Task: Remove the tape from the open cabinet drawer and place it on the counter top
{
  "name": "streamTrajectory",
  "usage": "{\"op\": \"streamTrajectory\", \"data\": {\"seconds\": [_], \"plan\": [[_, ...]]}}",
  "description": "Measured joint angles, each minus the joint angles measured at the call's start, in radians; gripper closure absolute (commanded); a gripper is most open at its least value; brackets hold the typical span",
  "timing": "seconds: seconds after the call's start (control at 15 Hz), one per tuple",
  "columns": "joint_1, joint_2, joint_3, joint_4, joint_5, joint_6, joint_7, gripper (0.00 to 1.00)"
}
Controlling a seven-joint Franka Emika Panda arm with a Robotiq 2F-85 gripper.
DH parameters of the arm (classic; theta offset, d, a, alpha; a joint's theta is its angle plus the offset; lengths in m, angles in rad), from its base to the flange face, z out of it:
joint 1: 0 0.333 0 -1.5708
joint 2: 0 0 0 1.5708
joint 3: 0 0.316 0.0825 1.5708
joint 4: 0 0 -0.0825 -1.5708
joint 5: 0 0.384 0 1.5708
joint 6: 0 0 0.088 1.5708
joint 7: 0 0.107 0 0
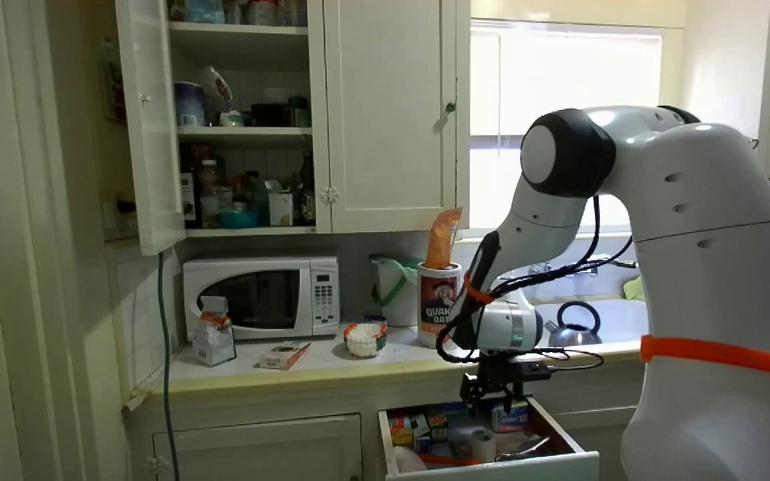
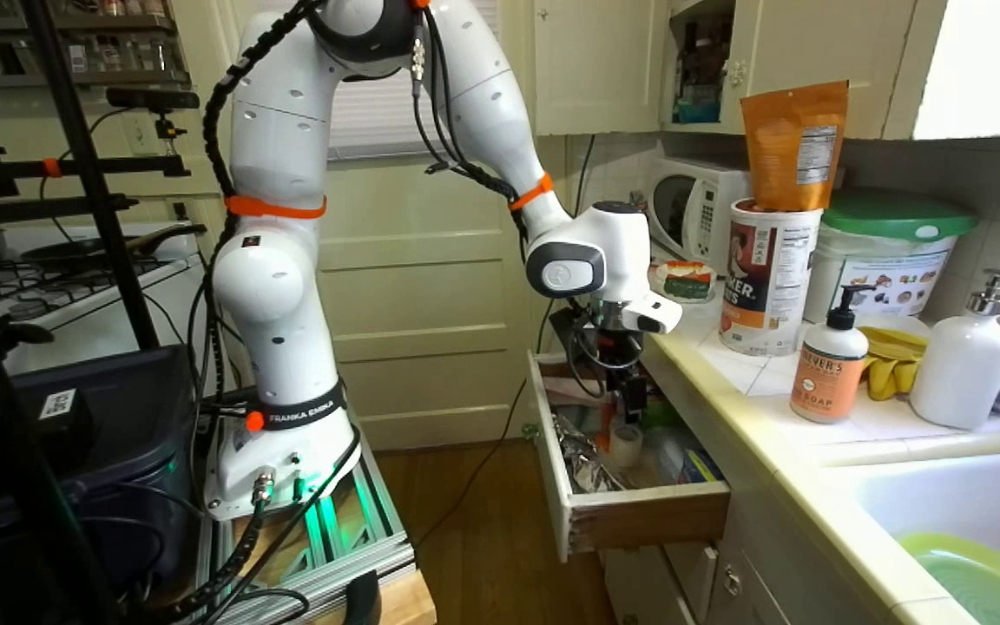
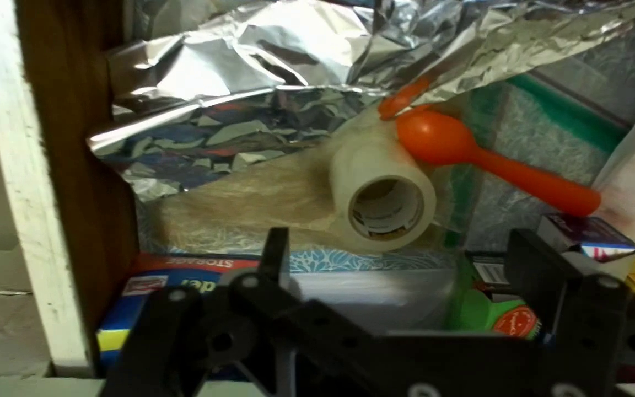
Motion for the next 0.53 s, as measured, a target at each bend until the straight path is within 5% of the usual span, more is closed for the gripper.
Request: {"op": "streamTrajectory", "data": {"seconds": [0.2, 0.53], "plan": [[-0.017, 0.055, 0.053, 0.052, 0.012, -0.014, 0.020, 0.00], [-0.015, 0.102, 0.047, 0.085, -0.020, -0.054, 0.124, 0.00]]}}
